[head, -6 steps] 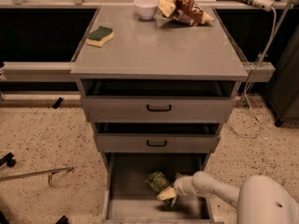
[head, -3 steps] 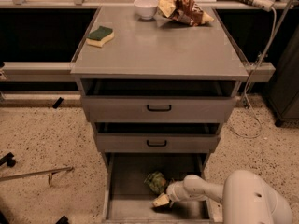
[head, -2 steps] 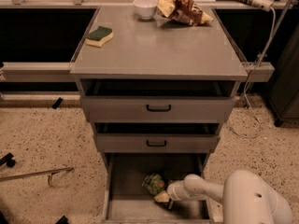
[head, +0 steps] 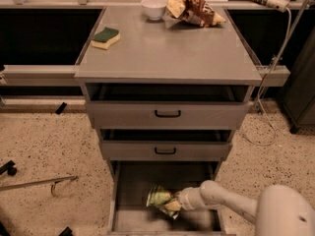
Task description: Pick green jalapeno chip bag from bottom drawer and place on counter
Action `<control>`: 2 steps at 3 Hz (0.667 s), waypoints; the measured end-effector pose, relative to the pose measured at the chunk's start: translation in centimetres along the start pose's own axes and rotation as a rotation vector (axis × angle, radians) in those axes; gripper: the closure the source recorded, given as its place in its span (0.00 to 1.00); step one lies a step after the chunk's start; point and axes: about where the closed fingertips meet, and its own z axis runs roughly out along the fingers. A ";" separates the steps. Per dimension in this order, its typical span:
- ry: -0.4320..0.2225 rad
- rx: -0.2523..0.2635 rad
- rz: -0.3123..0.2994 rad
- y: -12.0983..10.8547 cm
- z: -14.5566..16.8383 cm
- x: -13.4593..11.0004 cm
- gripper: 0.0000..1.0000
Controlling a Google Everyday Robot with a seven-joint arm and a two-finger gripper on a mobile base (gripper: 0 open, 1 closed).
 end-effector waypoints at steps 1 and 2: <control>-0.120 -0.024 -0.044 1.4 -6.6 -3.7 1.00; -0.183 -0.010 -0.115 3.8 -13.7 -8.3 1.00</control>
Offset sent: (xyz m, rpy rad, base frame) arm -0.0286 -0.0340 0.2434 0.1440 -0.2510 0.0732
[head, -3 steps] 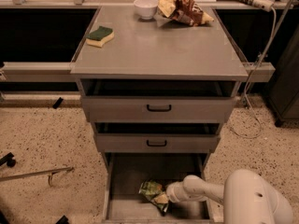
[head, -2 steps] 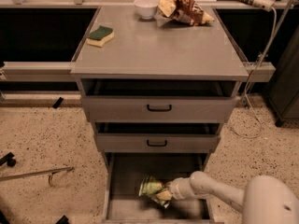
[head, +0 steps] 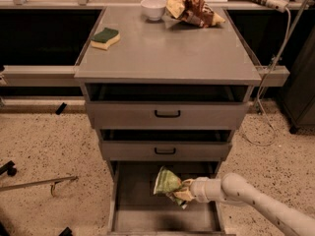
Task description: Pick green jalapeno chip bag from bottom drawer and place on counter
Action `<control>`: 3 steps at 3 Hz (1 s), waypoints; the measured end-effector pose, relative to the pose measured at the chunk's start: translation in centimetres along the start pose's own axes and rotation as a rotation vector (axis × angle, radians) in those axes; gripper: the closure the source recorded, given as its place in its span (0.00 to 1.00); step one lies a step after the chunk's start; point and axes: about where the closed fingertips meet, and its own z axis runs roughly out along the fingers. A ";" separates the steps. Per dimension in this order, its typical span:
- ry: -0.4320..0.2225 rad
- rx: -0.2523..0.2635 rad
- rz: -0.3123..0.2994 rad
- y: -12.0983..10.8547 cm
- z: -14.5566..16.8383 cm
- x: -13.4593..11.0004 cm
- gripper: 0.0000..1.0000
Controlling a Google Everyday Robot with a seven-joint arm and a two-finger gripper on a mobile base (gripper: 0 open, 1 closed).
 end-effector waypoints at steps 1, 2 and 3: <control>0.007 -0.003 0.004 -0.1 0.6 0.5 1.00; 0.002 0.013 0.011 0.0 -0.1 0.3 1.00; -0.073 0.076 -0.034 1.1 -3.9 -3.1 1.00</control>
Offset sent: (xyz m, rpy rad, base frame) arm -0.0034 -0.0110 0.0074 -0.0084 -0.0064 -0.0431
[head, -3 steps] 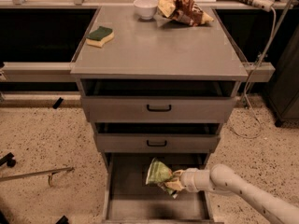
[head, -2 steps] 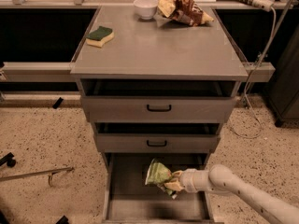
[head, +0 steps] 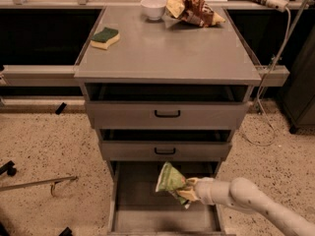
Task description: Pick green jalapeno chip bag from bottom drawer and place on counter
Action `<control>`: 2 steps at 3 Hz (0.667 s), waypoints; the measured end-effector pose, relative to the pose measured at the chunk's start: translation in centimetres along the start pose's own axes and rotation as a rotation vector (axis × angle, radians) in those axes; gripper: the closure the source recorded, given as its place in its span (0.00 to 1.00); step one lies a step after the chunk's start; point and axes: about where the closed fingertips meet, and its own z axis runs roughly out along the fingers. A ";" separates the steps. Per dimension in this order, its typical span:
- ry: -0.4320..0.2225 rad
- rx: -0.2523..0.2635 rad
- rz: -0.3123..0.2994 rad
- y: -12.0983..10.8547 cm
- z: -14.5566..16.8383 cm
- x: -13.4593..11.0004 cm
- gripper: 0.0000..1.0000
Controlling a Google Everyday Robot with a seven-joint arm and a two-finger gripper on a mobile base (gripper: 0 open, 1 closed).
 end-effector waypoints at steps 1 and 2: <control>-0.098 0.055 -0.087 2.8 -6.3 -5.5 1.00; -0.176 0.124 -0.178 5.5 -13.1 -11.4 1.00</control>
Offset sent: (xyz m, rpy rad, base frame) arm -0.0953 -0.0243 0.2655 0.0315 -0.4145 -0.0037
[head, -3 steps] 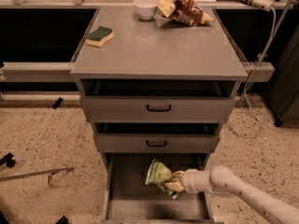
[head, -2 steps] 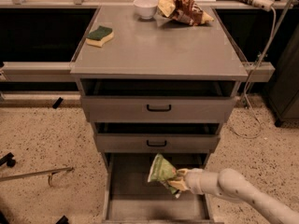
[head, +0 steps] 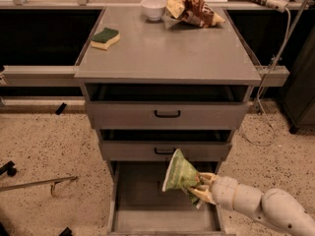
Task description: Pick green jalapeno chip bag from bottom drawer and place on counter
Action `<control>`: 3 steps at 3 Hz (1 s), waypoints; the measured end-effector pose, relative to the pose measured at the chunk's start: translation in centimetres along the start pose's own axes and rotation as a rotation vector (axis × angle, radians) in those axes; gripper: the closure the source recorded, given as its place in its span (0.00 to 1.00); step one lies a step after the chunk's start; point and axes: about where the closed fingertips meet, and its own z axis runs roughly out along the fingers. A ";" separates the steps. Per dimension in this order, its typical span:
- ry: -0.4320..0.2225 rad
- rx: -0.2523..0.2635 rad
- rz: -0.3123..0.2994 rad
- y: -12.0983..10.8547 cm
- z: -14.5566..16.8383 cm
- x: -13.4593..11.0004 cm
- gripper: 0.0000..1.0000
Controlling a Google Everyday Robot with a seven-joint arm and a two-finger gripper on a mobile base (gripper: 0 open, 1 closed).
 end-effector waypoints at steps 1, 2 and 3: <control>0.001 -0.003 0.000 0.1 0.1 0.0 1.00; -0.019 -0.001 0.016 0.0 0.3 0.3 1.00; -0.105 0.015 -0.065 -1.9 -0.7 -5.3 1.00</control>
Offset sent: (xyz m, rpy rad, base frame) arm 0.0025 -0.0017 -0.0074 0.0529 0.0022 -0.0180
